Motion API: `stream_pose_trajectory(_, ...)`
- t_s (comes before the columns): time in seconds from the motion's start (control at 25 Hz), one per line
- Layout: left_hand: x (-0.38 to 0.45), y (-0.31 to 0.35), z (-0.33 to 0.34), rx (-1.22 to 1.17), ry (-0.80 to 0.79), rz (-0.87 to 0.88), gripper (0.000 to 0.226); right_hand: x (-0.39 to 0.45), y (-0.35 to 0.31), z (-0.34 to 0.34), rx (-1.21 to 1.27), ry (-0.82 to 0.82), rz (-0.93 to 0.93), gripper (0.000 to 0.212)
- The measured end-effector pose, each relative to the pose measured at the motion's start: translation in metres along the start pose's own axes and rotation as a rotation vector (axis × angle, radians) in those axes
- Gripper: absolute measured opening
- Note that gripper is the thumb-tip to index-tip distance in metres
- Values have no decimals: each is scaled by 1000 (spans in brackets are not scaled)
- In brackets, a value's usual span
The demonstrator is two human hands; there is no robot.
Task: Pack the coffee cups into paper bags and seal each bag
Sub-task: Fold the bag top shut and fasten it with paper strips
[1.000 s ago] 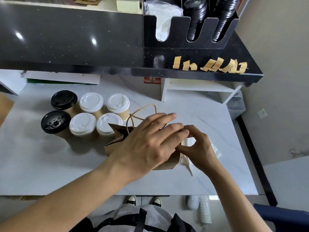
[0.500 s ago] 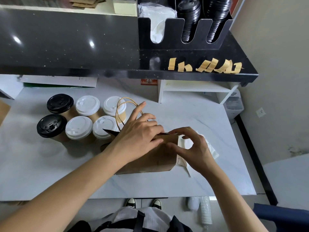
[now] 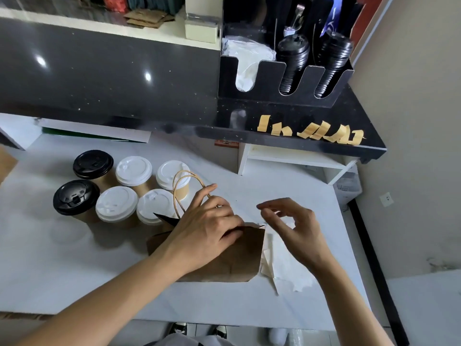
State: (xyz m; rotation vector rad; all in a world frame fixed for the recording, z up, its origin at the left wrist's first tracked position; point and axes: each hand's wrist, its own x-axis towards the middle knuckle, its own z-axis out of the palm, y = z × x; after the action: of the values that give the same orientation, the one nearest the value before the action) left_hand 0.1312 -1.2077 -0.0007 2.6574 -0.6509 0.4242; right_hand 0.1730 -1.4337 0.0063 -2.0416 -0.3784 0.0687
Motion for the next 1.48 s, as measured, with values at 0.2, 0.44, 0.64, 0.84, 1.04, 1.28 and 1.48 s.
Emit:
stream_pose_trajectory(0.2,-2,-2,4,-10,10,-12,17,98,-54,-45,-277,255,-166,12)
stream_pose_trajectory(0.44,-3,-1,4,7,16,-3,16,207,-70,-49,-738,117,76,38)
stream_pose_trajectory(0.64,-3,-1,2,14,6,-8,15,237,-57,-33,-738,-18,371,54)
stream_pose_trajectory(0.84,-4,-1,2,20,0,-11,17,234,-62,-38,-387,44,322,10)
stream_pose_trajectory(1.04,-3,0,2,17,-5,-7,18,226,-65,-44,-271,195,122,7)
stream_pose_trajectory(1.28,-3,0,2,-9,4,-13,20,171,-72,-44,-152,146,-107,7)
stream_pose_trajectory(1.48,-1,-1,3,-28,6,-21,20,96,-52,-24,-231,27,-124,4)
